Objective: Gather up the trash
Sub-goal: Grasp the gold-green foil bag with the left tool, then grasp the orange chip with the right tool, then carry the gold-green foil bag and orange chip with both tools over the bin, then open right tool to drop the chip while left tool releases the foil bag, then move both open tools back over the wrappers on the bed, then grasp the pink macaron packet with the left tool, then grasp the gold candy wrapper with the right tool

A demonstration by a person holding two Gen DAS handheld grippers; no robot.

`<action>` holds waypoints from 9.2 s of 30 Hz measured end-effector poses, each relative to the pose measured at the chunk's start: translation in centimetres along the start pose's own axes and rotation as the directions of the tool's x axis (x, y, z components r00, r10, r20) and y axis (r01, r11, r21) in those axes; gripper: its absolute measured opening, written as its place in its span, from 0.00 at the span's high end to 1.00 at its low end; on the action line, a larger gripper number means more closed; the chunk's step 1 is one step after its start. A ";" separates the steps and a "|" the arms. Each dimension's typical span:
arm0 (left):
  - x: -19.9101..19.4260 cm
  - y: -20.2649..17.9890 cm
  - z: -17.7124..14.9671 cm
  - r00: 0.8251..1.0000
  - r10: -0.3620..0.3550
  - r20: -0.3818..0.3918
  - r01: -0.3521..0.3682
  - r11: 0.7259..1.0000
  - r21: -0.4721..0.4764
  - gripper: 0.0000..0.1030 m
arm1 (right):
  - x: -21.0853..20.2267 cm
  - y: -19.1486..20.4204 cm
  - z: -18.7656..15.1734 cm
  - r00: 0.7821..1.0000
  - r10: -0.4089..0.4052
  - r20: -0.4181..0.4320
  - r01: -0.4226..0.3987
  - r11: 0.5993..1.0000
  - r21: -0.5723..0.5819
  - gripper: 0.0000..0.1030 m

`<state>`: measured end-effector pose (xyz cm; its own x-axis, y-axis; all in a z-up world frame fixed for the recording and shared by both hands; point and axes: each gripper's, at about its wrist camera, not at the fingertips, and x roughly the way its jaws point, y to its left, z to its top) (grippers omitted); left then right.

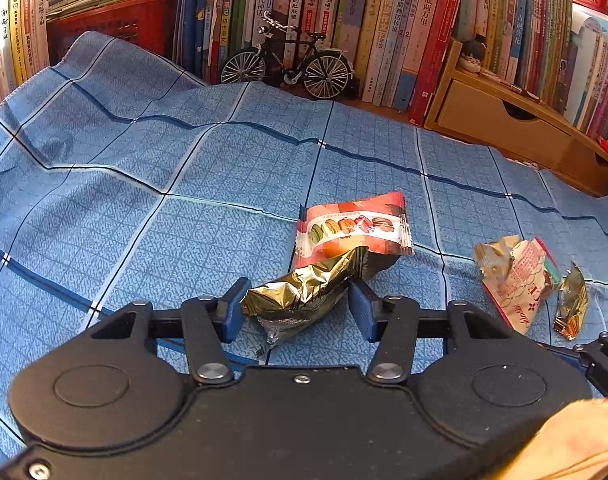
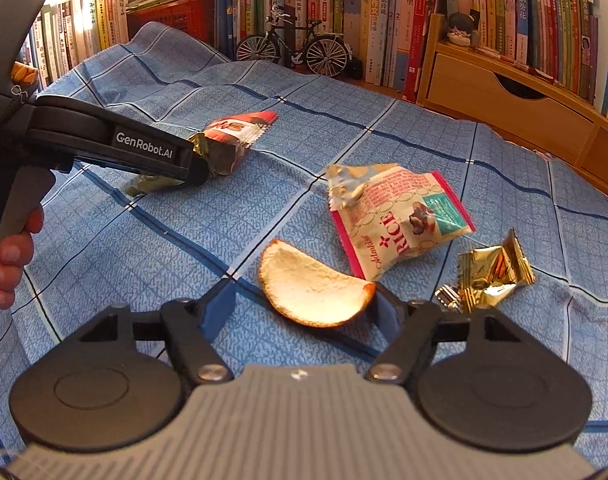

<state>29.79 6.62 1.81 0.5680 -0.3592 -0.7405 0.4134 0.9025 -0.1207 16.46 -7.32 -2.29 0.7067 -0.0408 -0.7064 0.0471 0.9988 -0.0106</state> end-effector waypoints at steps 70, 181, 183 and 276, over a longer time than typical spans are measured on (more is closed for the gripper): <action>-22.9 4.9 -17.3 0.901 0.433 0.037 -0.366 0.800 -0.475 0.58 | -9.0 10.0 -4.1 0.893 0.450 0.019 -0.409 0.827 -0.385 0.55; -24.9 6.2 -18.3 0.898 0.440 -0.013 -0.379 0.758 -0.531 0.30 | -10.5 11.8 -5.7 0.922 0.386 0.033 -0.342 0.853 -0.395 0.00; -23.9 5.8 -17.2 0.906 0.422 -0.005 -0.367 0.781 -0.505 0.29 | -10.0 11.1 -5.4 0.938 0.342 0.050 -0.300 0.877 -0.375 0.00; 5.7 -5.3 5.5 1.000 -0.016 -0.013 0.016 0.997 0.070 0.40 | -0.4 -7.0 -1.0 0.976 -0.196 0.095 0.188 0.979 0.083 0.48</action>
<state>34.77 -1.48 1.88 0.5524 -0.3701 -0.7469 0.4715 0.8776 -0.0862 15.18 -14.32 -2.63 0.7478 -0.2376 -0.6199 0.2373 0.9677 -0.0847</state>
